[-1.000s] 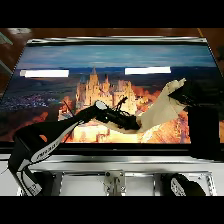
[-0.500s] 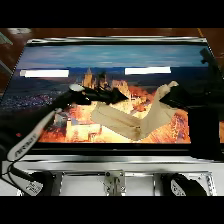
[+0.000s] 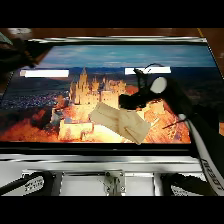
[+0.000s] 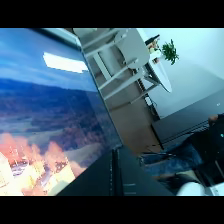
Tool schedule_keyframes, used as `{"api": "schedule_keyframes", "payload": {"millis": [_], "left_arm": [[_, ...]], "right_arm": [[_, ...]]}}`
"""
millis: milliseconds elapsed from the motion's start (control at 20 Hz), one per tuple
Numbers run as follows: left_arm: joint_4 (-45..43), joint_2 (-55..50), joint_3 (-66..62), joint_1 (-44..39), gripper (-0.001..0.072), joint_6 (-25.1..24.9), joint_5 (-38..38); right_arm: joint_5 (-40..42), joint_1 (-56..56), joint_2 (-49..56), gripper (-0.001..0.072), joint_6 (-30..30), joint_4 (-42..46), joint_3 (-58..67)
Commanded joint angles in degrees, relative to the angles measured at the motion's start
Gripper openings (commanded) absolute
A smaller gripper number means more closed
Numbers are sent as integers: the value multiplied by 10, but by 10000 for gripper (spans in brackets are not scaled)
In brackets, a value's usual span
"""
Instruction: Fold the shirts.
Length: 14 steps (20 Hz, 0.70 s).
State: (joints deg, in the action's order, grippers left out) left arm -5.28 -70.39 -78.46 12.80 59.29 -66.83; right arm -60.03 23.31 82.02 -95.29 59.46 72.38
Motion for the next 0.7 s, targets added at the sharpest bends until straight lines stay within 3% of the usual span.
{"api": "schedule_keyframes", "payload": {"millis": [0, 50, 100, 150, 200, 300, 400, 500, 650], "left_arm": [[-2, 83, 0, 79, 32, 4, -74], [-2, 100, 0, 80, 32, 4, -76], [-2, 111, 0, 79, 32, 4, -75], [-2, 120, 0, 76, 32, 4, -75], [-4, 125, 0, 73, 32, 4, -75], [-7, 125, 0, 67, 32, 3, -73], [-15, 123, 0, 66, 32, 4, -72], [-23, 123, 0, 66, 32, 4, -72], [-54, 123, 0, 66, 31, 4, -72]], "right_arm": [[167, 59, 106, 63, -21, -103, 0], [203, 66, 124, 70, -17, -153, 0], [238, 73, 139, 149, -12, -201, 0], [265, 80, 149, 364, -10, -237, 0], [277, 83, 153, 529, -3, -263, 0], [263, 78, 148, 554, 31, -271, 1], [190, 50, 129, 554, 67, -243, 0], [84, 2, 99, 554, 66, -158, 0], [-123, -96, 45, 554, 14, 36, 0]]}}
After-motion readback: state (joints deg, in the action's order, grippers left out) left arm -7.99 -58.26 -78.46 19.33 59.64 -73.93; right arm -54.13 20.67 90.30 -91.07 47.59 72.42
